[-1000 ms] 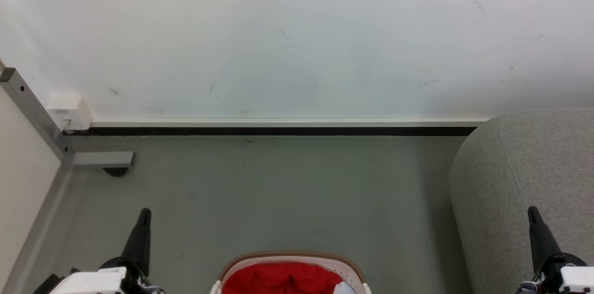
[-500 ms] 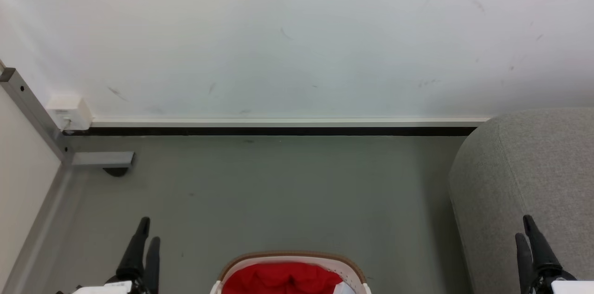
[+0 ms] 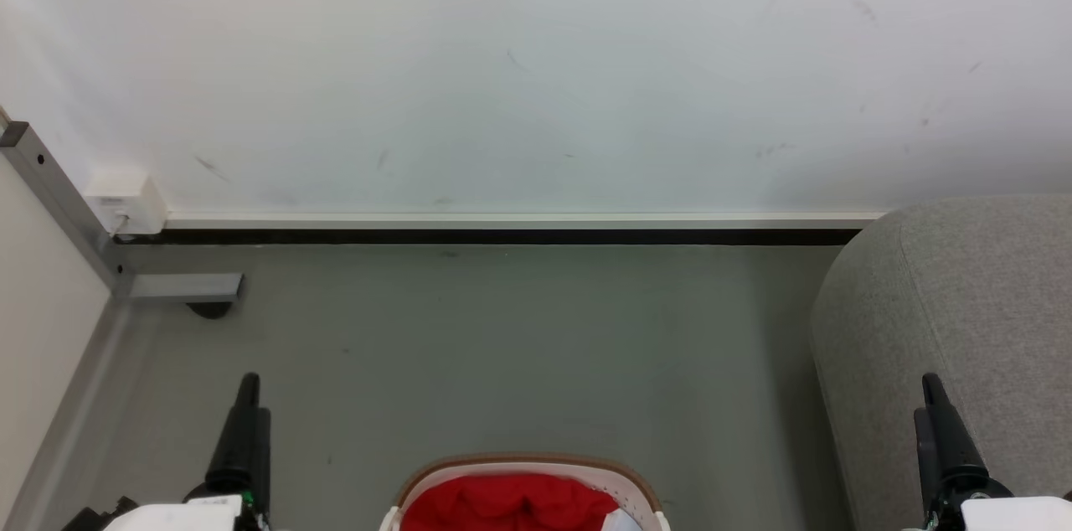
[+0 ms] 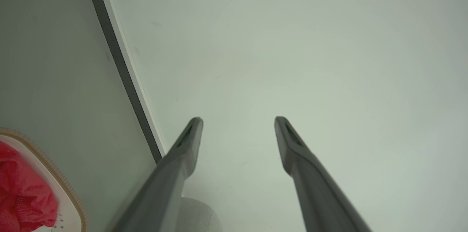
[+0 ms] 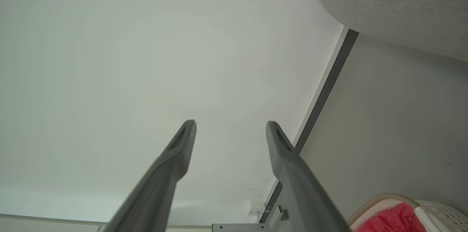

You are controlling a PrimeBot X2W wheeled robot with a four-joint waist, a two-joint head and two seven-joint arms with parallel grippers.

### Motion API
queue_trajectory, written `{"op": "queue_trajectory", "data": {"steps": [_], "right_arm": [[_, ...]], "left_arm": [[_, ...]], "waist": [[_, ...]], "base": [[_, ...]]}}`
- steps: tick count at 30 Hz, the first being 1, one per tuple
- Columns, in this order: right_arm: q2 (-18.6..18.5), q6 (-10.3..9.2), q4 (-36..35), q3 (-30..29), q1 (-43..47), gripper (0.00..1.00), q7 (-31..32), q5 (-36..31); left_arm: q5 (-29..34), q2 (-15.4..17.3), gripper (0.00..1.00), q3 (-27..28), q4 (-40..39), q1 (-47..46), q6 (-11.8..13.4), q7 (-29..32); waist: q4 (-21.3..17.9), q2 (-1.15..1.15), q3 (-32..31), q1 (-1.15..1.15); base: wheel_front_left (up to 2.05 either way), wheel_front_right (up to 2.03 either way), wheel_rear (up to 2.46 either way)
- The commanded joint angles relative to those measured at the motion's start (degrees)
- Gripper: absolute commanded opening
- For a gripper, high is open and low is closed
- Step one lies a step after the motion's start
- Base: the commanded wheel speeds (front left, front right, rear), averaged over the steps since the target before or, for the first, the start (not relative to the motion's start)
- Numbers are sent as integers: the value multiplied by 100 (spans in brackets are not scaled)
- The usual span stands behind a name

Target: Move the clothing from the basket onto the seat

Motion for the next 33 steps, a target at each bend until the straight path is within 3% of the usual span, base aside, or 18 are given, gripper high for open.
{"op": "queue_trajectory", "data": {"steps": [1, 8, 23, 33], "right_arm": [[-57, -2, -89, 59, -144, 100, -69, -244], [-62, -2, -194, 138, -153, 100, -237, -1107], [-70, -4, -481, 354, -136, 100, -561, -3346], [-75, -5, -494, 458, -111, 100, -727, -4352]], "left_arm": [[296, 39, 100, 13, -162, -47, -19, -76], [1046, 44, 100, 12, -378, 6, 55, -242], [3313, 59, 100, -134, -684, 192, 300, -565], [4260, 62, 100, -252, -781, 256, 375, -732]], "waist": [[-9, 0, -5, 0], [-31, 0, -9, 0], [-90, 0, -6, 0], [-86, 0, 8, 0]], "base": [[0, 0, 0], [0, 0, 0], [0, 0, 0], [0, 0, 0]]}}
